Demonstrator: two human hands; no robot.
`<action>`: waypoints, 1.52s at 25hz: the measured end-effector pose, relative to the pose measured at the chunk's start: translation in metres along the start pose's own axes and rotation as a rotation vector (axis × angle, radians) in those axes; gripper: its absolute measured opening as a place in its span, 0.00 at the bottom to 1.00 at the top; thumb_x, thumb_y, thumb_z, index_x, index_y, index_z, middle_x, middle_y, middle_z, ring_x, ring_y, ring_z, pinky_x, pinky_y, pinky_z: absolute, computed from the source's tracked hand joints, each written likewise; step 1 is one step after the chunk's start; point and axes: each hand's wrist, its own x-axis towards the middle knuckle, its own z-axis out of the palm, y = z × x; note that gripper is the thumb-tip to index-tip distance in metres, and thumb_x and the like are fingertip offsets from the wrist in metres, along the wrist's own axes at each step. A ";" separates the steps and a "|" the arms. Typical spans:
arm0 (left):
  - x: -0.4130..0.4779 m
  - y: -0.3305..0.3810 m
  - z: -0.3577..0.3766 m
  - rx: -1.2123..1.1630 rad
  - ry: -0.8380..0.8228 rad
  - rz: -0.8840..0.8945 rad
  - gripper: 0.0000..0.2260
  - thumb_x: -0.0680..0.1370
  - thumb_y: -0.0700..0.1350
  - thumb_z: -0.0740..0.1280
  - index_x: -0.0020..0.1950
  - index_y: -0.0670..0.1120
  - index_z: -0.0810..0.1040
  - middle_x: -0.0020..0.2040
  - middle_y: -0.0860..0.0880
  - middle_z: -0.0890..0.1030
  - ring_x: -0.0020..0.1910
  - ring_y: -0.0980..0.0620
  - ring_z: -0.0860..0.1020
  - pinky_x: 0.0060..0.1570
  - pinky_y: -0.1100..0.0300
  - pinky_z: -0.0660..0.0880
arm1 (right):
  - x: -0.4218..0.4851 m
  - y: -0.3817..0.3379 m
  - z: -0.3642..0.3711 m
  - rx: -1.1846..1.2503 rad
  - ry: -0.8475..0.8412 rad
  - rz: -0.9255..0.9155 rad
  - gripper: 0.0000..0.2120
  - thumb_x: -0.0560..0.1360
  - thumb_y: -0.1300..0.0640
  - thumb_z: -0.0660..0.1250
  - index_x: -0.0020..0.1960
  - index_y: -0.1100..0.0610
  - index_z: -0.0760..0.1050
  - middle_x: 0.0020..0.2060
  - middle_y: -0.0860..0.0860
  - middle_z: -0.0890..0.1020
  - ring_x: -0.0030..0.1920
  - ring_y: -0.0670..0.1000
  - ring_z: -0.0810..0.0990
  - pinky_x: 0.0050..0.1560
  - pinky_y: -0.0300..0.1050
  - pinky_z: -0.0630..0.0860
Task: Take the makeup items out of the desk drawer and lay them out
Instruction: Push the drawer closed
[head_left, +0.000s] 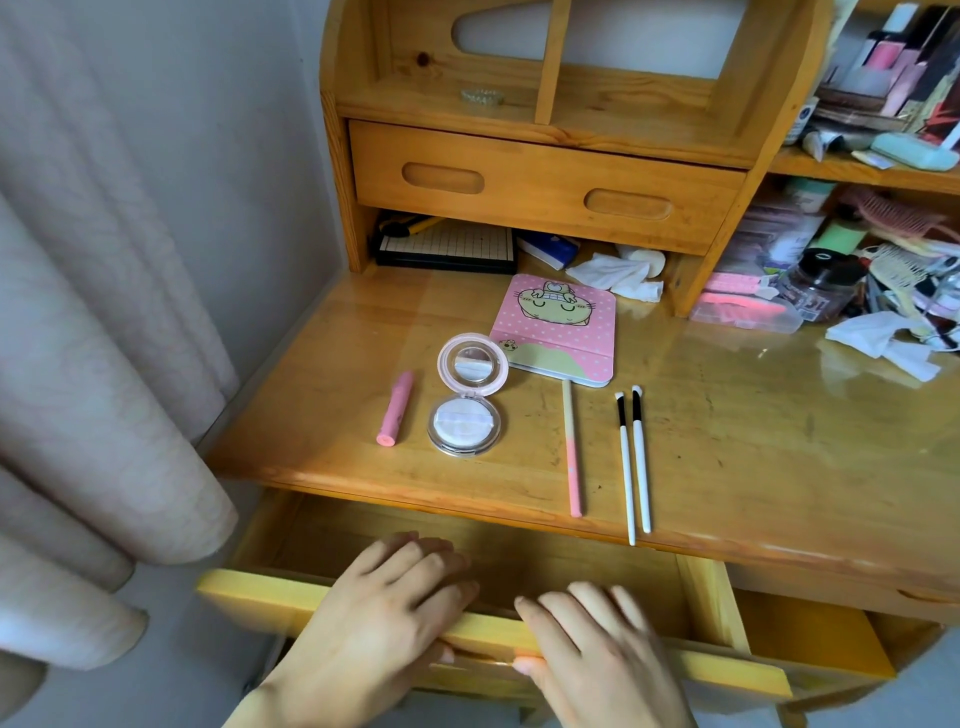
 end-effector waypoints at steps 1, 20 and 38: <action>0.002 -0.001 0.000 0.016 0.007 -0.010 0.23 0.68 0.61 0.69 0.59 0.53 0.75 0.57 0.54 0.80 0.58 0.51 0.77 0.60 0.56 0.66 | 0.002 0.000 0.000 -0.004 0.013 0.019 0.20 0.65 0.40 0.62 0.51 0.49 0.80 0.39 0.45 0.80 0.45 0.51 0.73 0.47 0.48 0.65; 0.002 0.017 0.007 0.022 0.235 -0.219 0.18 0.72 0.42 0.70 0.61 0.47 0.76 0.57 0.49 0.80 0.55 0.49 0.76 0.57 0.56 0.70 | 0.001 -0.008 0.007 -0.010 0.145 0.168 0.19 0.69 0.58 0.68 0.59 0.47 0.76 0.52 0.48 0.82 0.55 0.51 0.73 0.53 0.49 0.74; -0.036 0.026 0.035 0.078 0.105 -0.340 0.29 0.68 0.43 0.65 0.70 0.49 0.69 0.69 0.51 0.73 0.71 0.53 0.64 0.67 0.47 0.63 | -0.033 -0.009 0.025 -0.141 -0.066 0.148 0.24 0.79 0.59 0.42 0.68 0.52 0.70 0.68 0.48 0.72 0.69 0.51 0.65 0.69 0.54 0.54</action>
